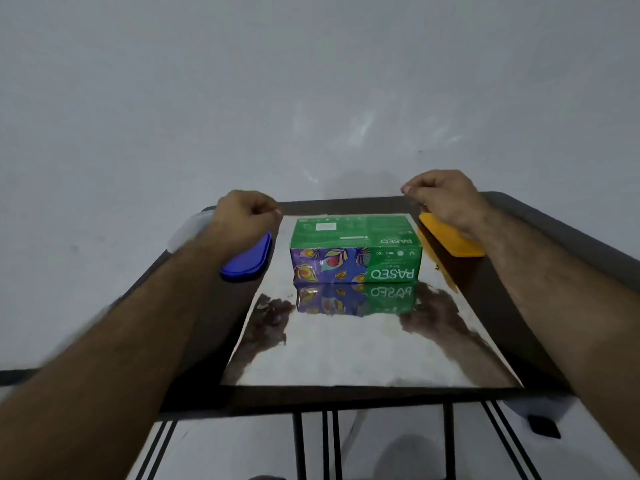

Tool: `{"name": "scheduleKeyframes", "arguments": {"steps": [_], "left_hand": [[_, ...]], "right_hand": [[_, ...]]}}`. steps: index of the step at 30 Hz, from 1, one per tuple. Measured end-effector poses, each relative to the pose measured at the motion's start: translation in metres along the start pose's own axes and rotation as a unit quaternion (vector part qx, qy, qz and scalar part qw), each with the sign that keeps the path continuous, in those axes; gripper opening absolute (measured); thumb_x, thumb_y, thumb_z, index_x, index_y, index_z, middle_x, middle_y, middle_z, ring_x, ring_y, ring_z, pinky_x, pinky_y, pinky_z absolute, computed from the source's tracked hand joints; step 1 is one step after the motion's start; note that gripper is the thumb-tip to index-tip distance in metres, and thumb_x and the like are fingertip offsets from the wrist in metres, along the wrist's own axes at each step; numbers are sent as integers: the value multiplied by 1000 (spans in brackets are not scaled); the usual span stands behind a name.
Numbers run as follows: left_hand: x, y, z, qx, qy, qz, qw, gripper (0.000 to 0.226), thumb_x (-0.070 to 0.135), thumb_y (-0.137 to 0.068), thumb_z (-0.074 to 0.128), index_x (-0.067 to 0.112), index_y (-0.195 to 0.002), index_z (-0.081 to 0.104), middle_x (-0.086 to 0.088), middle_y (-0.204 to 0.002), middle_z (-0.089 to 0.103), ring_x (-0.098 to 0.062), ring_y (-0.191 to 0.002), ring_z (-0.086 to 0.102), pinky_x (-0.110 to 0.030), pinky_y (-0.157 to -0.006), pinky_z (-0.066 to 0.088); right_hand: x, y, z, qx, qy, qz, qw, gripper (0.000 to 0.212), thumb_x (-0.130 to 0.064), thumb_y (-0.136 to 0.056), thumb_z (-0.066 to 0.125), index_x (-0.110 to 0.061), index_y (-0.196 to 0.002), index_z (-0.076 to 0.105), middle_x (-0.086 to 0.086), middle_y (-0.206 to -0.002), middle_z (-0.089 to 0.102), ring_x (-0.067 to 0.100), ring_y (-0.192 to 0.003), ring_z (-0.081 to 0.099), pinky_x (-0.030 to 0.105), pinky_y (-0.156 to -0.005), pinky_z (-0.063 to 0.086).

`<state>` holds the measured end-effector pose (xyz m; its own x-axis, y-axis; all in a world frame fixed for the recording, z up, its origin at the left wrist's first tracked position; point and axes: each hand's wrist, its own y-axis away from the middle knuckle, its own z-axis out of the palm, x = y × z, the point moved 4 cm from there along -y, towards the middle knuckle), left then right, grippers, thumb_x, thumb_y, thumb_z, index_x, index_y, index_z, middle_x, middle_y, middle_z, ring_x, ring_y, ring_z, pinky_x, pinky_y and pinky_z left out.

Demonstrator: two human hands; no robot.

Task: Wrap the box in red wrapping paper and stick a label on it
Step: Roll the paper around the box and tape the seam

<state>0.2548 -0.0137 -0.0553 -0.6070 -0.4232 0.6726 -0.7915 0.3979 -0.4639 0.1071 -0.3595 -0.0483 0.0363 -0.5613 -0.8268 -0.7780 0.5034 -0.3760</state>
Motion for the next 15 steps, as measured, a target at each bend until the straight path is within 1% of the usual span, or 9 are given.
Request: {"name": "scheduleKeyframes", "arguments": {"steps": [1,2,3,5,6,8,11,13,15], "left_hand": [[-4,-19,3,5,36,-20,999,10,18,-96,75,24,-93,82,10,-83,77,3,-74,67,-18,-71,52],[-10,-32,9,4,64,-37,997,13,16,-96,75,26,-92,82,7,-85,78,-5,-78,70,-21,-72,54],[-16,-51,15,1,81,-48,996,16,13,-95,75,27,-90,82,4,-86,78,-12,-82,71,-25,-74,56],[-28,-76,29,-12,64,-60,996,16,12,-93,76,25,-88,82,1,-88,79,-18,-88,74,-30,-81,59],[-34,-87,36,-26,28,-52,998,13,12,-93,76,23,-92,83,2,-91,79,-18,-93,74,-30,-85,57],[-40,-106,53,-79,-78,-19,994,14,14,-95,74,18,-105,83,2,-100,77,-17,-103,71,-24,-88,49],[-44,-129,81,-183,-209,24,960,23,16,-102,64,12,-121,77,-4,-122,74,-23,-119,65,-21,-91,40],[-52,-141,99,-236,-268,30,933,28,19,-106,57,10,-128,71,-5,-128,69,-27,-122,63,-24,-91,41],[-63,-146,113,-275,-304,20,912,30,25,-107,57,9,-131,66,-9,-133,66,-30,-121,62,-30,-93,47]], "right_hand": [[-2,-15,2,-19,2,26,999,8,-18,-97,73,-20,-98,81,0,-106,78,15,-99,72,37,-94,61],[-2,-25,5,-31,12,43,999,9,-15,-98,71,-18,-98,80,2,-107,78,19,-100,74,38,-94,62],[-3,-42,8,-33,27,44,998,10,-12,-98,70,-17,-98,79,4,-108,78,22,-102,74,39,-94,62],[-2,-64,17,-42,96,35,994,13,-8,-98,69,-16,-102,80,3,-109,76,23,-105,71,38,-98,60],[0,-74,23,-59,152,26,986,17,-8,-98,69,-16,-107,80,1,-111,74,21,-108,68,36,-100,57],[12,-93,37,-122,276,8,953,25,-8,-98,67,-17,-118,79,2,-120,72,20,-114,65,34,-101,55],[32,-117,56,-208,401,12,892,41,-2,-95,61,-21,-130,71,4,-134,68,23,-122,63,38,-103,55],[42,-129,65,-228,460,23,858,50,1,-95,56,-23,-138,64,5,-143,62,25,-127,60,38,-105,53],[52,-132,71,-240,494,29,835,57,1,-97,53,-22,-149,55,7,-152,55,28,-134,55,39,-109,50]]}}
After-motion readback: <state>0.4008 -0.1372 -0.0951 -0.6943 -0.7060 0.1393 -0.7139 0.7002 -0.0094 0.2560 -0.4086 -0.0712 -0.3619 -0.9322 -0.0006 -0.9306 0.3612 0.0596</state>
